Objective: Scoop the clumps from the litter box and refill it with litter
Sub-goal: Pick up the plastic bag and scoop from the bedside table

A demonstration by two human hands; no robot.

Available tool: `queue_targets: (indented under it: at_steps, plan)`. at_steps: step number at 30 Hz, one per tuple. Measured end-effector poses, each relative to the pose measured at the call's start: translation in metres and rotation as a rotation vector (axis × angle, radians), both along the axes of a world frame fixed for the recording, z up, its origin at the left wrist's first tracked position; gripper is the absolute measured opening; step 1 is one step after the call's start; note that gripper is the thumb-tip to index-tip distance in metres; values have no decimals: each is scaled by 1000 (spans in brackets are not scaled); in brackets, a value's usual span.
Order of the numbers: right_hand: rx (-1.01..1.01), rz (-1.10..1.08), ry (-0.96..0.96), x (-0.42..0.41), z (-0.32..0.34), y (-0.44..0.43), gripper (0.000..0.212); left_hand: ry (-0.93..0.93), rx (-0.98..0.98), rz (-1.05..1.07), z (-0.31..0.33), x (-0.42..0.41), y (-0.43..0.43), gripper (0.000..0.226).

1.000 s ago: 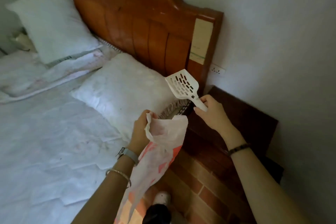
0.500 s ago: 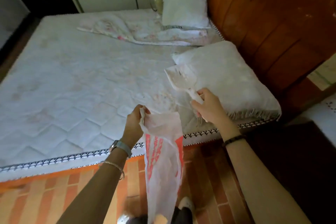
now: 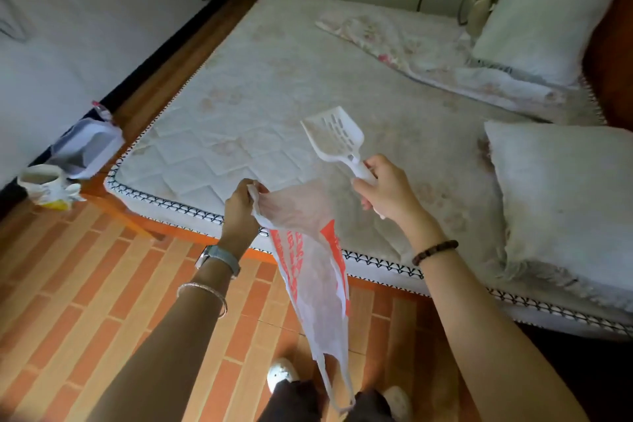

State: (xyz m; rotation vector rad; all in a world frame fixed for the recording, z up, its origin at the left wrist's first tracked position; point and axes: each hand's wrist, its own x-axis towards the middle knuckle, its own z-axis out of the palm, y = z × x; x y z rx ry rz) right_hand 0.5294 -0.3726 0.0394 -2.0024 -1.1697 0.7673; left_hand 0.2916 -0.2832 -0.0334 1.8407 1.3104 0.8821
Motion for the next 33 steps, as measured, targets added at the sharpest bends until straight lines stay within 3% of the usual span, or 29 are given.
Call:
queue_targets:
  at_steps: [7, 13, 17, 21, 25, 33]
  plan:
    - [-10, 224, 22, -120, -3, 95, 18, 80, 28, 285, 0, -121, 49, 12]
    - [-79, 467, 77, -218, -9, 159, 19, -17, -79, 504, 5, -204, 74, 9]
    - [-185, 660, 145, -285, -13, 200, 26, -95, -115, 613, 15, -237, 87, 21]
    - [-225, 771, 215, -347, -18, 239, 42, -117, -116, 593, 22, -257, 110, 12]
    - [-204, 850, 117, -394, -19, 290, 56, -44, -73, 488, 22, -282, 139, 19]
    - [-164, 1030, 92, -454, -18, 383, 34, -106, -118, 551, 19, -338, 198, 44]
